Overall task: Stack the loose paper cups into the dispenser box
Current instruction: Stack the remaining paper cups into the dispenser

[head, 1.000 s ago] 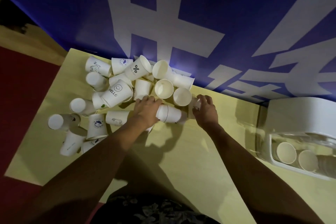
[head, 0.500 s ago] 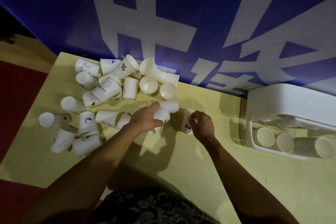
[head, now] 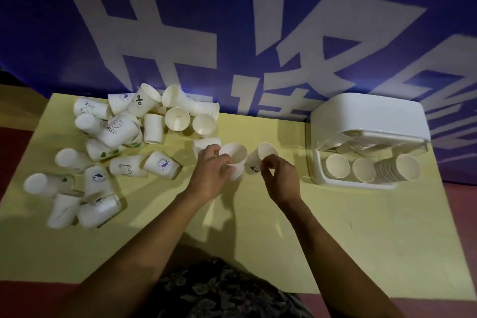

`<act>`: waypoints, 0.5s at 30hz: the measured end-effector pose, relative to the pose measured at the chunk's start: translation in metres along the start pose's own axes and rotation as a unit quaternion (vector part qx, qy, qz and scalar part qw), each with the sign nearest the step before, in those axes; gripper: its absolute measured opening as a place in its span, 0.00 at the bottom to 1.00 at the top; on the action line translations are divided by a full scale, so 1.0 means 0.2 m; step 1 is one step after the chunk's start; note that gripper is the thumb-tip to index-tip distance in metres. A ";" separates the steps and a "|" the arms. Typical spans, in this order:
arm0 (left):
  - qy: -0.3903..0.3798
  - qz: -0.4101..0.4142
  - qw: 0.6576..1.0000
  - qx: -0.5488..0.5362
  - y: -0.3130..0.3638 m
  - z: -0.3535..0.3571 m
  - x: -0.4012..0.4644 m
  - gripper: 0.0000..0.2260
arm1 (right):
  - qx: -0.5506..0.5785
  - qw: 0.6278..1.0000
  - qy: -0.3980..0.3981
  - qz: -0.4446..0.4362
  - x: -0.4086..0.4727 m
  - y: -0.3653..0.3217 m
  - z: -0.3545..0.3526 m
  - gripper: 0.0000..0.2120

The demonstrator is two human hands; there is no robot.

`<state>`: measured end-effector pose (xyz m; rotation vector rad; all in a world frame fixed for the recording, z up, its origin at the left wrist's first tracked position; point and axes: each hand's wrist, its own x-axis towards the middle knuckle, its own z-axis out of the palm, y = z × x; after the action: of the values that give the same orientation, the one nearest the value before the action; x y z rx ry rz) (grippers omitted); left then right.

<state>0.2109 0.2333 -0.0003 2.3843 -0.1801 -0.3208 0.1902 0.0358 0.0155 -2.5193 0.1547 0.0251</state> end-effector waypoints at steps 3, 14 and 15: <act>0.064 0.068 0.993 0.075 0.17 0.03 0.01 0.05 | 0.005 0.999 0.034 0.005 -0.04 0.09 -0.12 0.03; 0.031 0.190 0.981 0.037 0.85 0.39 0.13 0.09 | -0.014 0.987 0.154 0.045 -0.15 0.64 -0.59 0.04; 0.028 0.196 0.980 0.030 0.90 0.44 0.15 0.09 | -0.022 0.986 0.160 0.044 -0.15 0.70 -0.63 0.05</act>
<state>0.2078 0.0384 0.0539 2.3467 -0.6308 -0.0620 0.1418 -0.1464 0.0390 -2.5438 0.3986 -0.3459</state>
